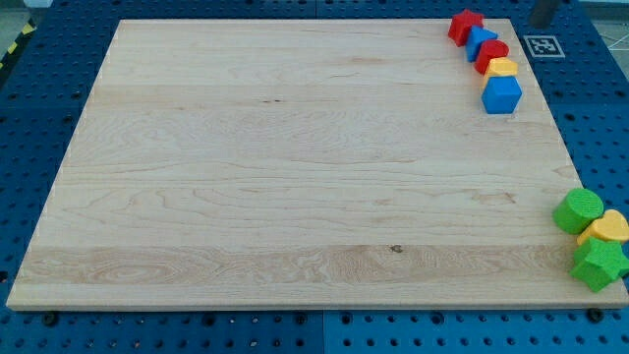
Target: Slide the red star and blue triangle to the left and a bit down
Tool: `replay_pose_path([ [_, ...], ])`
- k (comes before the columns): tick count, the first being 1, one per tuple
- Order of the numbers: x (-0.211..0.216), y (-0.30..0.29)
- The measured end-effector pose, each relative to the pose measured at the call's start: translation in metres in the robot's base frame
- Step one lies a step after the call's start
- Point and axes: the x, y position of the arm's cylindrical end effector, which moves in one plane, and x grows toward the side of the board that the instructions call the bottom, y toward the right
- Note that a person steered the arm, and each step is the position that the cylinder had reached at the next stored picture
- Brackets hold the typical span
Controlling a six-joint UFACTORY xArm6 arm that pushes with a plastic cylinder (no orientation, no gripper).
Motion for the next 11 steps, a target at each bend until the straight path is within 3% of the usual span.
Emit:
replay_pose_path([
  [5, -0.009, -0.107],
  [8, 0.02, -0.117],
  [11, 0.021, -0.148],
])
